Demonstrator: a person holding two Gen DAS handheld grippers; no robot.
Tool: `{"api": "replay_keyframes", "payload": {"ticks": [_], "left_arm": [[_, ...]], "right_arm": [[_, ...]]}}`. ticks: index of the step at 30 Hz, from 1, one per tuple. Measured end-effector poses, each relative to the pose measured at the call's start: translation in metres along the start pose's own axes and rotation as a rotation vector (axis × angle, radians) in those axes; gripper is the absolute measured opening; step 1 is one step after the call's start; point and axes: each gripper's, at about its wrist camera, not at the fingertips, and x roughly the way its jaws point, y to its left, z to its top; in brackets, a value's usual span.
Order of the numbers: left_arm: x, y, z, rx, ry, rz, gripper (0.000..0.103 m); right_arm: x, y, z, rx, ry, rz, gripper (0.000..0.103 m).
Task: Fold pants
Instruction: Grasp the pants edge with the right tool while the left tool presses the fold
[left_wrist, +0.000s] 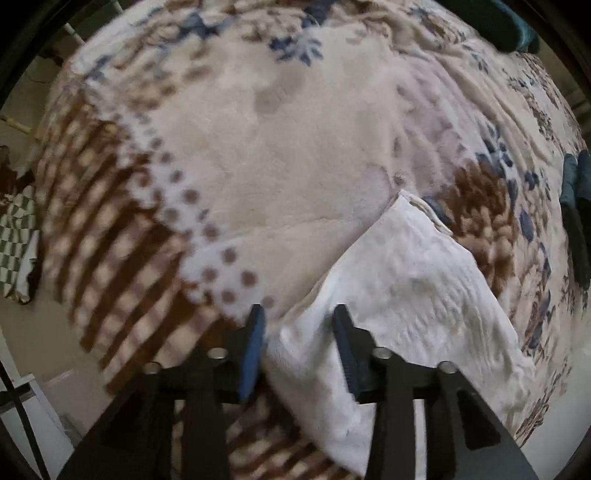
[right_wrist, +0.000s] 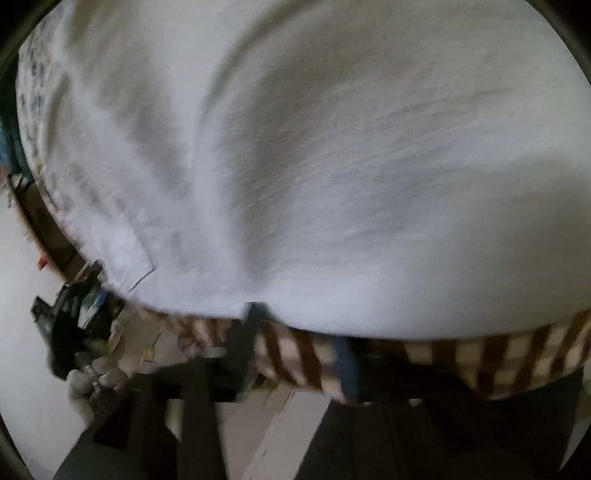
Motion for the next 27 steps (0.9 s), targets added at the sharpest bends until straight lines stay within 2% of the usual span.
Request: {"api": "replay_keyframes", "payload": {"ticks": [1,2,4,5,6,7,8,10,12,14,15,16,17,18,20,23,25,27], "left_arm": [[-0.016,-0.002,-0.006,0.006,-0.027,0.014,0.044],[-0.031,-0.009,-0.014,0.022,-0.058,0.027,0.055],[-0.052,-0.032,-0.03,0.077,-0.103,-0.019,0.064],[-0.055,-0.044,-0.034,0.111,-0.104,-0.047,0.07],[-0.056,-0.065,-0.041,0.159,-0.087,-0.085,0.076],[-0.052,-0.091,-0.048,0.214,-0.046,-0.132,0.076],[-0.045,-0.113,-0.054,0.253,-0.005,-0.177,0.076],[-0.024,-0.158,-0.064,0.28,0.074,-0.259,0.076],[0.003,-0.207,-0.073,0.315,0.169,-0.318,0.076],[0.021,-0.238,-0.08,0.349,0.234,-0.327,0.076],[0.031,-0.254,-0.084,0.376,0.264,-0.338,0.076],[0.04,-0.268,-0.089,0.398,0.276,-0.316,0.076],[0.045,-0.276,-0.093,0.412,0.282,-0.303,0.076],[0.054,-0.285,-0.095,0.424,0.296,-0.291,0.076],[0.06,-0.289,-0.096,0.414,0.29,-0.264,0.076],[0.069,-0.287,-0.094,0.381,0.295,-0.261,0.076],[0.072,-0.283,-0.094,0.356,0.301,-0.268,0.076],[0.062,-0.276,-0.091,0.307,0.301,-0.297,0.076]], "right_arm": [[-0.016,0.006,-0.004,-0.046,-0.019,-0.007,0.063],[-0.04,0.018,-0.01,-0.127,-0.065,-0.023,0.063],[-0.079,0.035,-0.011,-0.237,-0.167,-0.067,0.063],[-0.106,0.045,-0.009,-0.312,-0.257,-0.098,0.064],[-0.128,0.053,-0.004,-0.382,-0.341,-0.14,0.069],[-0.143,0.059,0.002,-0.438,-0.401,-0.196,0.074],[-0.152,0.064,0.011,-0.483,-0.425,-0.247,0.074],[-0.16,0.07,0.028,-0.587,-0.415,-0.319,0.074],[-0.157,0.072,0.043,-0.772,-0.381,-0.509,0.074],[-0.141,0.065,0.048,-0.917,-0.333,-0.635,0.072],[-0.133,0.058,0.053,-0.974,-0.305,-0.692,0.058],[-0.129,0.053,0.06,-0.981,-0.291,-0.727,0.02],[-0.13,0.046,0.071,-0.952,-0.279,-0.727,0.008],[-0.136,0.042,0.08,-0.909,-0.284,-0.677,0.006],[-0.158,0.029,0.103,-0.774,-0.324,-0.529,0.004],[-0.181,-0.001,0.133,-0.528,-0.326,-0.277,0.004],[-0.186,-0.018,0.144,-0.423,-0.331,-0.18,0.004],[-0.187,-0.032,0.148,-0.324,-0.343,-0.125,0.005]]}}
